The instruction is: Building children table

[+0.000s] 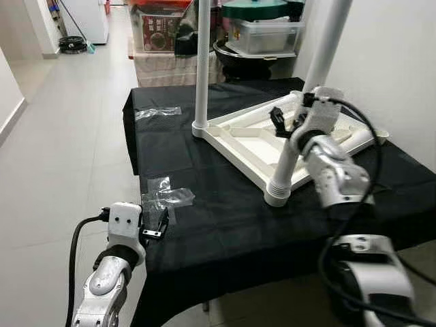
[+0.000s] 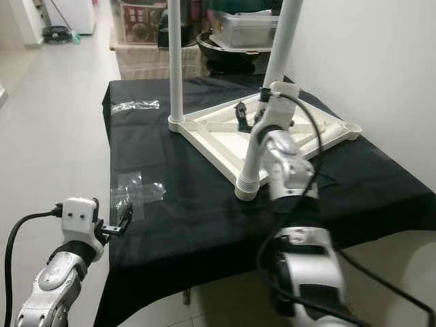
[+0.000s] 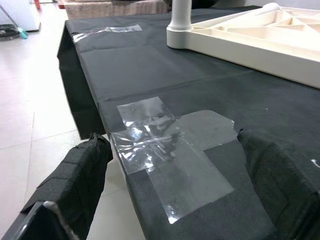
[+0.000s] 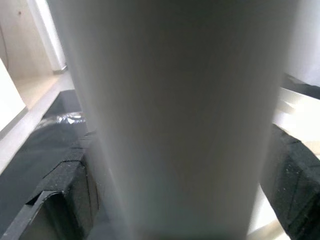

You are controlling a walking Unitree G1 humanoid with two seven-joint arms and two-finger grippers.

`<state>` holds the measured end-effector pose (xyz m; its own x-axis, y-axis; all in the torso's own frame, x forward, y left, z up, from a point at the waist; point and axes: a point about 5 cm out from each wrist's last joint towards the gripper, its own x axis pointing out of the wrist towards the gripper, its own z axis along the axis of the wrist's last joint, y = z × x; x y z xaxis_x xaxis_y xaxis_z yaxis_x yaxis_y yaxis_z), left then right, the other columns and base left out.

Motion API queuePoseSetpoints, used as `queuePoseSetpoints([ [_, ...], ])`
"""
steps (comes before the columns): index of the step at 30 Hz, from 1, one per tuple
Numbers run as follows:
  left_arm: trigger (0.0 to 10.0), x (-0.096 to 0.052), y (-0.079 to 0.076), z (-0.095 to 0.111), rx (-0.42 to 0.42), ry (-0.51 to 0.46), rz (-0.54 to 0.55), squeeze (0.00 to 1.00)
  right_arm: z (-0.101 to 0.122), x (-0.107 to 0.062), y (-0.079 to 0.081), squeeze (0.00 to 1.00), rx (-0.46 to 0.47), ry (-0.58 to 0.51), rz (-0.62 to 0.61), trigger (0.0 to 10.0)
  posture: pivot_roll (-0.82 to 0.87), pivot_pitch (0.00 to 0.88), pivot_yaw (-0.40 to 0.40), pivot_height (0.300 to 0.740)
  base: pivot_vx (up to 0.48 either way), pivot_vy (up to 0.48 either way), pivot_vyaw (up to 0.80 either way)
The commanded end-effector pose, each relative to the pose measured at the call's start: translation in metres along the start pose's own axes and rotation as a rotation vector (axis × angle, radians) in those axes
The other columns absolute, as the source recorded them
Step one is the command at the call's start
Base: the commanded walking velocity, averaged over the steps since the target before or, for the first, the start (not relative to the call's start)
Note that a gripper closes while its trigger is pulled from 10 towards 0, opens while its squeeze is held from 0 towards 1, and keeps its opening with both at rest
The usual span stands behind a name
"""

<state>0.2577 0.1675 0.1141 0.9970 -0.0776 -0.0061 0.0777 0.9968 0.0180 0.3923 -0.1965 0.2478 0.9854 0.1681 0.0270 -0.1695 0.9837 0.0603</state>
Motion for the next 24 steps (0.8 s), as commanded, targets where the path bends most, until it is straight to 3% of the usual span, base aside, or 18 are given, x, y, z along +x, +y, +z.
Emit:
queuePoseSetpoints([
  [1,10.0,0.0,-0.001,-0.003,0.007,0.008,-0.01,0.0,-0.005,-0.001,-0.005,0.0,-0.039,0.02,0.081,10.0,0.03,0.0,-0.075,0.74,0.0,0.0,0.0],
  [4,10.0,0.001,0.0,-0.002,0.009,0.007,-0.01,0.0,-0.005,-0.002,-0.014,0.0,-0.104,0.048,0.139,10.0,0.03,0.0,-0.073,0.74,0.0,0.0,0.0],
  [12,10.0,0.001,0.001,-0.001,0.015,0.003,-0.011,0.0,0.001,-0.004,-0.027,0.0,-0.119,0.092,0.285,10.0,0.05,0.0,-0.08,0.74,0.0,0.0,0.0],
  [13,10.0,0.001,0.002,-0.001,0.016,0.002,-0.01,0.0,0.004,-0.003,-0.026,0.0,-0.111,0.08,0.311,9.5,0.05,0.0,-0.079,0.74,0.0,0.0,0.0],
  [14,10.0,0.001,0.002,-0.001,0.017,0.002,-0.01,0.0,0.006,-0.003,-0.026,0.0,-0.109,0.079,0.343,5.9,0.05,0.0,-0.083,0.74,0.0,0.0,0.0],
  [15,10.0,0.001,0.002,-0.001,0.019,0.002,-0.009,0.0,0.008,-0.002,-0.027,0.0,-0.111,0.081,0.36,4.9,0.05,0.0,-0.083,0.74,0.0,0.0,0.0],
  [17,10.0,0.001,0.003,-0.001,0.02,0.002,-0.009,0.0,0.008,-0.002,-0.028,0.0,-0.106,0.083,0.369,4.4,0.06,0.0,-0.086,0.74,0.0,0.0,0.0],
  [19,10.0,0.001,0.003,0.0,0.022,0.001,-0.009,0.0,0.012,-0.002,-0.029,0.0,-0.069,0.073,0.39,1.0,0.06,0.0,-0.087,0.74,0.0,0.0,0.0],
  [20,10.0,0.001,0.003,0.0,0.022,0.001,-0.009,0.0,0.012,-0.002,-0.029,0.0,-0.069,0.073,0.39,1.0,0.06,0.0,-0.087,0.74,0.0,0.0,0.0],
  [21,10.0,0.001,0.003,0.0,0.023,0.0,-0.008,0.0,0.013,-0.001,-0.03,0.0,-0.047,0.068,0.404,0.0,0.06,0.0,-0.087,0.74,0.0,0.0,0.0],
  [24,10.0,0.001,0.003,0.0,0.022,-0.001,-0.007,0.0,0.011,-0.002,-0.032,0.0,-0.042,0.069,0.412,0.0,0.06,0.0,-0.089,0.74,0.0,0.0,0.0],
])
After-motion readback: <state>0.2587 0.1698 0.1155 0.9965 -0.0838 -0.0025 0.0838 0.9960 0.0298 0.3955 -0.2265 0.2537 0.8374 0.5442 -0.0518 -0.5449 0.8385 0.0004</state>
